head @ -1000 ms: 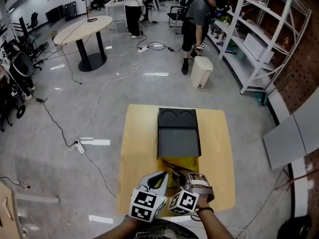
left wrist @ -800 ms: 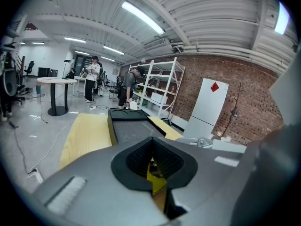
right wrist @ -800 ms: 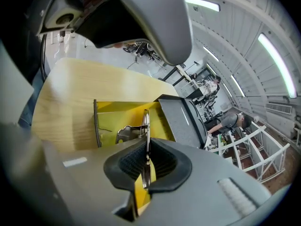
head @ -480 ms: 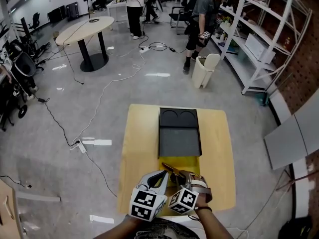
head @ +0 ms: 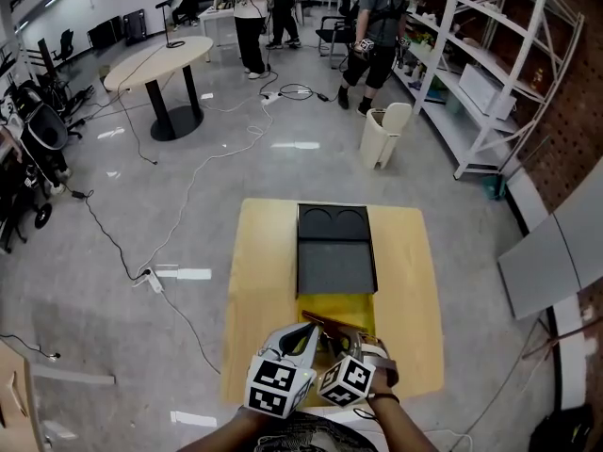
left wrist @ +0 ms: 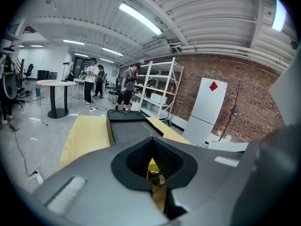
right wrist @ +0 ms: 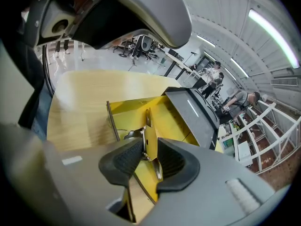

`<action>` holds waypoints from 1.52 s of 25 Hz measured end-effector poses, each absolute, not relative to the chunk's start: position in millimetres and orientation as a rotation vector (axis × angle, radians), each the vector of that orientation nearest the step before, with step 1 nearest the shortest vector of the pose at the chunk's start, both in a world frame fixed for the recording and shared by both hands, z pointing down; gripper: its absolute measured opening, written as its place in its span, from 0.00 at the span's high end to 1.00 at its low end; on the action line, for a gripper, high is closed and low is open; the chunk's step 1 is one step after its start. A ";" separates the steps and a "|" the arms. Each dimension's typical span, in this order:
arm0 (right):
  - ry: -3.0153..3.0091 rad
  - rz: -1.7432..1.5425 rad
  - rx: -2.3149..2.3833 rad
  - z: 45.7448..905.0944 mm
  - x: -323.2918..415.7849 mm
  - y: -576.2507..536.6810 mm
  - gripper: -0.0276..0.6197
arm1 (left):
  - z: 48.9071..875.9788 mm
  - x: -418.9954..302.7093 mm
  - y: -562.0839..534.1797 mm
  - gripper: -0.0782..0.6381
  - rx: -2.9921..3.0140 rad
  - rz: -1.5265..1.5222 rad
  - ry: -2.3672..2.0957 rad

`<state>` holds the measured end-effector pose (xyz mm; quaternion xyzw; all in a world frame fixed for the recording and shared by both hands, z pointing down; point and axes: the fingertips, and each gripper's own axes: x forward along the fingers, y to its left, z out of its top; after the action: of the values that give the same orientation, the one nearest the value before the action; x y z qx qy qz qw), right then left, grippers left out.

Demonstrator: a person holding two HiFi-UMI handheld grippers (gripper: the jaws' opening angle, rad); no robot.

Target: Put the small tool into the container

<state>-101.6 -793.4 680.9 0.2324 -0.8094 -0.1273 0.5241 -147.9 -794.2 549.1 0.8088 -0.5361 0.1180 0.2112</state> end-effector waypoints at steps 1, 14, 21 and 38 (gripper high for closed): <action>-1.941 -0.300 0.558 679.5 -99.1 -789.7 0.80 | 547.9 -144.7 -791.7 0.87 2.250 0.329 -1.489; -2.049 -0.111 0.681 644.0 -38.4 -743.0 0.82 | 520.7 -83.2 -742.2 0.87 2.281 0.337 -1.478; -2.215 0.125 0.841 619.2 -9.3 -701.3 0.87 | 522.2 -54.4 -691.9 0.87 2.291 0.339 -1.497; -2.529 0.399 1.057 520.5 97.6 -592.6 0.95 | 502.0 57.4 -577.9 0.87 2.312 0.346 -1.538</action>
<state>97.6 -592.6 520.5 0.3751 -0.8973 0.1415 0.1848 57.4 -577.9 502.0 0.8142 -0.5415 0.1218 0.1707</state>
